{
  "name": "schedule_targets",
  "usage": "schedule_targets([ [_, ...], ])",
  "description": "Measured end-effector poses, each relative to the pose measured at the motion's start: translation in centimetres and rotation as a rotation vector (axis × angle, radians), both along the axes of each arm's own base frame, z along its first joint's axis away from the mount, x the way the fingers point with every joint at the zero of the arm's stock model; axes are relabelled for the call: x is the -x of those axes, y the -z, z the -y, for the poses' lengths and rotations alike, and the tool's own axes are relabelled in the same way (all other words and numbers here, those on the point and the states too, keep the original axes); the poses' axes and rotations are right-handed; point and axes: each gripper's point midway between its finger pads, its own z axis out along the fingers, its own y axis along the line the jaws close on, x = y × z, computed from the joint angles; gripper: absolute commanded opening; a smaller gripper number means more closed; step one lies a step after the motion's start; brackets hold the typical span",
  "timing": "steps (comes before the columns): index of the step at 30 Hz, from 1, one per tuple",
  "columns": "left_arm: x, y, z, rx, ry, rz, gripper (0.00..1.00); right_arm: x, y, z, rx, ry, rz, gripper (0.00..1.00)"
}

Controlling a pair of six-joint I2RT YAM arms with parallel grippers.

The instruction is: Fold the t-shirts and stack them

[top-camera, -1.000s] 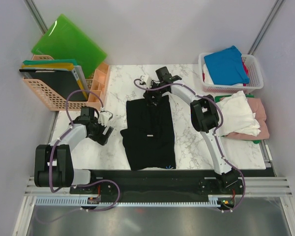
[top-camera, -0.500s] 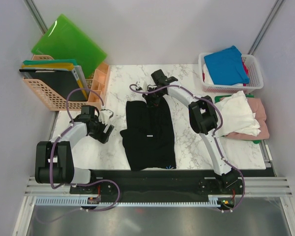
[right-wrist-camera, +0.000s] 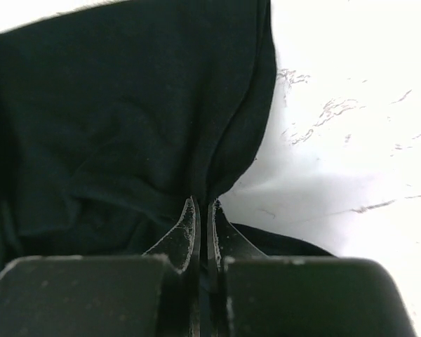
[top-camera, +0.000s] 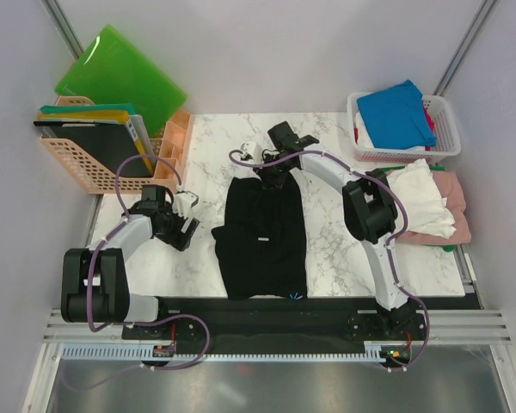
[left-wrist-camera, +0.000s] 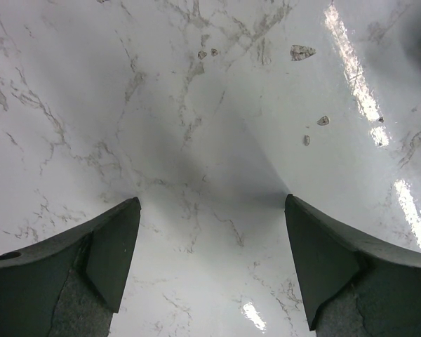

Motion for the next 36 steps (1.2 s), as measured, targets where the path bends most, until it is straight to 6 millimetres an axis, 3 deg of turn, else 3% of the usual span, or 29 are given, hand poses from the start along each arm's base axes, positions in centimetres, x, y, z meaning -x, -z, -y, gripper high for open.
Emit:
schedule_targets([
  [10,0.3,0.0,0.0,0.0,0.0,0.008,0.91,2.5,-5.7,-0.5,-0.035,-0.03,0.088,0.0],
  [13,0.4,-0.2,0.0,0.0,0.0,0.013,0.91,4.6,-6.8,-0.2,-0.032,-0.046,0.094,0.0],
  [22,0.2,-0.7,0.2,0.009,0.004,0.035,0.91,14.2,-12.3,-0.1,-0.07,-0.154,0.162,0.0],
  [27,0.6,-0.7,0.4,0.022,0.011,0.041,0.91,17.4,-14.9,0.7,-0.109,-0.167,0.177,0.0],
  [31,1.0,-0.9,0.4,0.022,0.011,0.051,0.91,20.0,-14.8,1.3,-0.119,-0.177,0.137,0.0],
  [36,1.0,-1.3,0.4,0.022,0.012,0.072,0.91,24.1,-12.4,2.2,-0.109,-0.215,0.01,0.0],
])
